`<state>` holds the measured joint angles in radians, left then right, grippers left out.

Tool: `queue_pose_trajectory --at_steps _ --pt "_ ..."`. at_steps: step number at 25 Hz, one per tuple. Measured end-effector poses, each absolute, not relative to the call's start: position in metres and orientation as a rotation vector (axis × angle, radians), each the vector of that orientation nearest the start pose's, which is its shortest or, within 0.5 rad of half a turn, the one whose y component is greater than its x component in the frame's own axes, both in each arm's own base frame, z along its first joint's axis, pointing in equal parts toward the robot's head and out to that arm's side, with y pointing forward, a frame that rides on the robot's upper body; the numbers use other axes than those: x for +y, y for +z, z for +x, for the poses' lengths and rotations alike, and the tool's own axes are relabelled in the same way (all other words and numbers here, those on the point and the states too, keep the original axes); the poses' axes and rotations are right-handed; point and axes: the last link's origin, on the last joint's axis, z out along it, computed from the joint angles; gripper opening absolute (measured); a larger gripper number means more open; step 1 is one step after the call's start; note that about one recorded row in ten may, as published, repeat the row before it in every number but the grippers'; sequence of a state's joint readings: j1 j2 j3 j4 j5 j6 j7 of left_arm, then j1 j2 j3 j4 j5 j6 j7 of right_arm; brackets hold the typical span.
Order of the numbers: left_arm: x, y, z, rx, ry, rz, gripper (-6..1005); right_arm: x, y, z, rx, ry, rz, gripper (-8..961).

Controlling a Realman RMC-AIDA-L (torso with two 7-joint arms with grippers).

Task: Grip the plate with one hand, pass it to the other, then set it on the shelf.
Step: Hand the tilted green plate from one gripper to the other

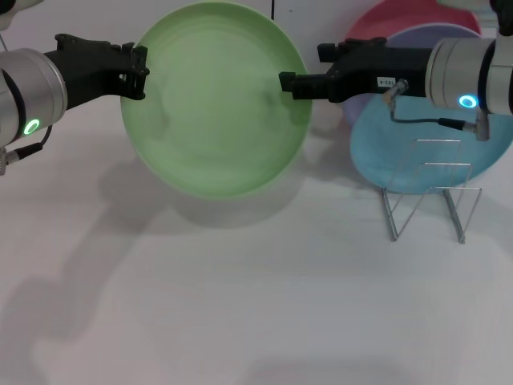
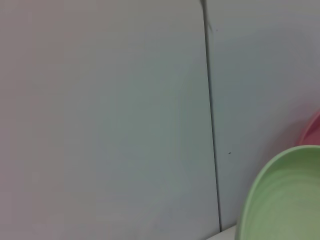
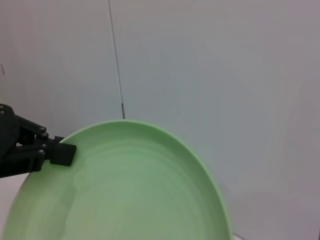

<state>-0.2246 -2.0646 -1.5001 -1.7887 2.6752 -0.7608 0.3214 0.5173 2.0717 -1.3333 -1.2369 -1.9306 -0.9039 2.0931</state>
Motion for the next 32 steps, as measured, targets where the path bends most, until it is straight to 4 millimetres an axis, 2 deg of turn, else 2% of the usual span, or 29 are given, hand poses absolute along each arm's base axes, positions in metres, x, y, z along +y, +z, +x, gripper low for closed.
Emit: queue_pose_trajectory --at_steps 10,13,18,23,24,25,28,32 --pt "0.360 0.051 -0.131 -0.572 -0.280 -2.071 41 0.411 0.013 0.141 0.599 0.502 -2.426 830" --pt "0.360 0.051 -0.131 -0.571 -0.279 -2.073 41 0.410 0.015 0.137 0.601 0.514 -2.433 763" --pt "0.359 0.052 -0.131 -0.565 -0.275 -2.073 40 0.405 0.046 0.120 0.682 0.505 -2.501 670" --pt "0.359 0.052 -0.131 -0.564 -0.274 -2.074 41 0.405 0.101 0.103 0.760 0.506 -2.524 677" --pt "0.359 0.052 -0.132 -0.566 -0.273 -2.073 41 0.404 0.122 0.098 0.755 0.483 -2.507 682" --pt "0.358 0.052 -0.133 -0.569 -0.273 -2.069 41 0.404 0.122 0.098 0.755 0.483 -2.507 688" --pt "0.356 0.050 -0.138 -0.573 -0.280 -2.061 41 0.403 0.139 0.094 0.726 0.446 -2.472 703" --pt "0.350 0.043 -0.139 -0.554 -0.317 -2.054 40 0.403 0.141 0.096 0.733 0.398 -2.465 708"
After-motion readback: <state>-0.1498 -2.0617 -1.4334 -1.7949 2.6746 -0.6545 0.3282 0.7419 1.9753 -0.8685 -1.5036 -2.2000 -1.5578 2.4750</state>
